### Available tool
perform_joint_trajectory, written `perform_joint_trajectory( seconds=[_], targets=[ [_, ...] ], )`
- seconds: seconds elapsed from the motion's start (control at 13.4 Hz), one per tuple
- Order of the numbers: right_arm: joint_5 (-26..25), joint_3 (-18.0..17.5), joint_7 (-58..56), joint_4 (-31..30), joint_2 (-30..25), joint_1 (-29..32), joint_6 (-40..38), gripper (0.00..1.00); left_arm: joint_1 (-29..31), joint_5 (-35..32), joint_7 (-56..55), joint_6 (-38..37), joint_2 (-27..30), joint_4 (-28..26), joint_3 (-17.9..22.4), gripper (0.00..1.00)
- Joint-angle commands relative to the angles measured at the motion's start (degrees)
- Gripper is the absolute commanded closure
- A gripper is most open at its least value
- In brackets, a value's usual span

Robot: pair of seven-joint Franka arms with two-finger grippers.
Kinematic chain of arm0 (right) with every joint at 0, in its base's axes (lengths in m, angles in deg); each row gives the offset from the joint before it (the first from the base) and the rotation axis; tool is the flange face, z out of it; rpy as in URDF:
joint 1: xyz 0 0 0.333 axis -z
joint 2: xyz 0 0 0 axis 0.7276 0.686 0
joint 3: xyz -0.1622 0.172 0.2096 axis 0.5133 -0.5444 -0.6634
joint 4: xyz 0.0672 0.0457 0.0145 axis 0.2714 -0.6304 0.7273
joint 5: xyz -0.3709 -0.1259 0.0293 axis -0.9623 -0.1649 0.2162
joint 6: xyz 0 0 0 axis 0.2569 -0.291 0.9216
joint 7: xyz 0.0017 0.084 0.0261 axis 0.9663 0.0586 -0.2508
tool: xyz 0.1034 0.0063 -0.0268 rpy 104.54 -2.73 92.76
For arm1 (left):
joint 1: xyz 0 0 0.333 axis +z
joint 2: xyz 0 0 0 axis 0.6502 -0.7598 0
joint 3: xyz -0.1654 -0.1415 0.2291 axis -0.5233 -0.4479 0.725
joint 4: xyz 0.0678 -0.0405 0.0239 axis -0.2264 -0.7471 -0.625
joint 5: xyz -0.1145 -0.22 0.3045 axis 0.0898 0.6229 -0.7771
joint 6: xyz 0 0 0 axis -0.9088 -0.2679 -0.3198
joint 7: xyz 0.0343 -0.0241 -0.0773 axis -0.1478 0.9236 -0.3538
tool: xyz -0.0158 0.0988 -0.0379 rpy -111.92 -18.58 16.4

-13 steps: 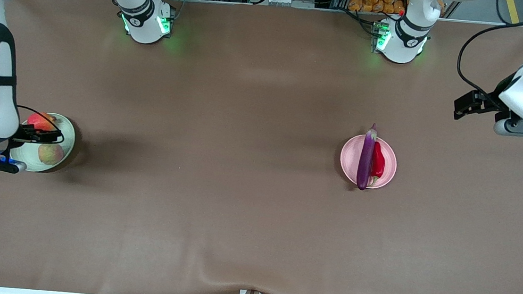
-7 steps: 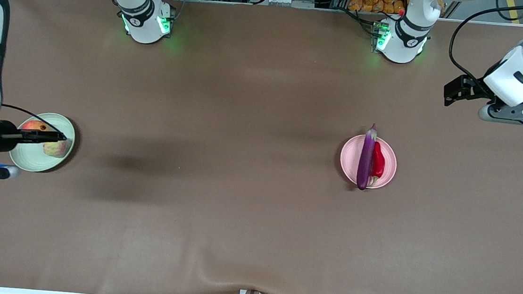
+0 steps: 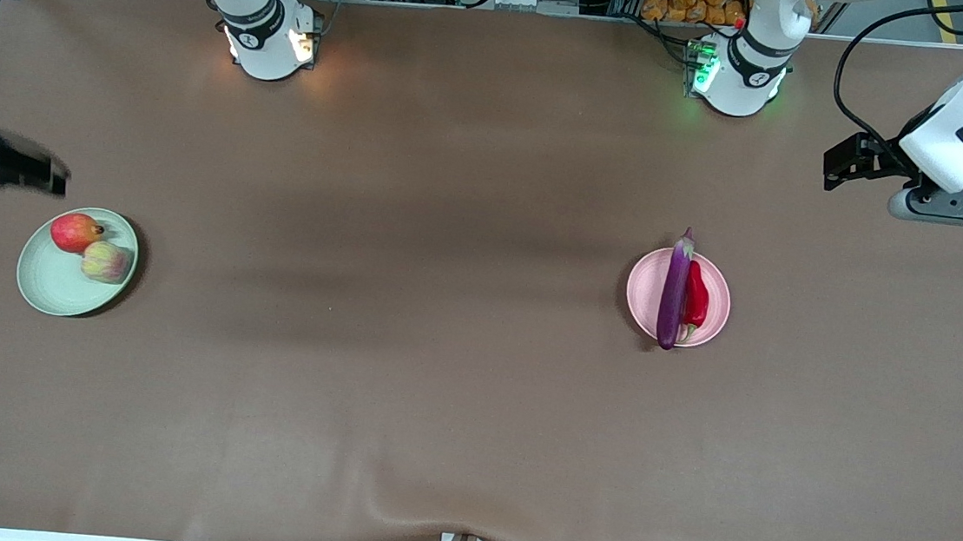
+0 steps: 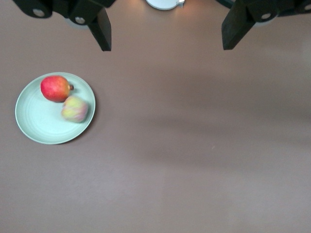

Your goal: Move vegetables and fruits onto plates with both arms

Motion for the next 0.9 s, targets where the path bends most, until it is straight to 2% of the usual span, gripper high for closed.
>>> perform_joint_trajectory(
  seconds=[0.0,0.6,0.82],
  targets=[
    [-0.3,0.5,0.1,-4.0,-5.7,-0.9,-1.6,0.00,1.0,0.2,0.7,-1.6,-1.0,2.1,-0.8,0.00],
    [-0.4,0.5,0.2,-28.0,-22.5,-1.7,7.8,0.00,1.3,0.8,1.1,-1.4,-1.7,4.1,-0.7,0.00],
    [-1.1,0.5,0.3,-31.7,-24.5,-1.2,9.2,0.00,1.2,0.7,1.1,-1.5,-1.7,4.2,-0.8,0.00]
  ],
)
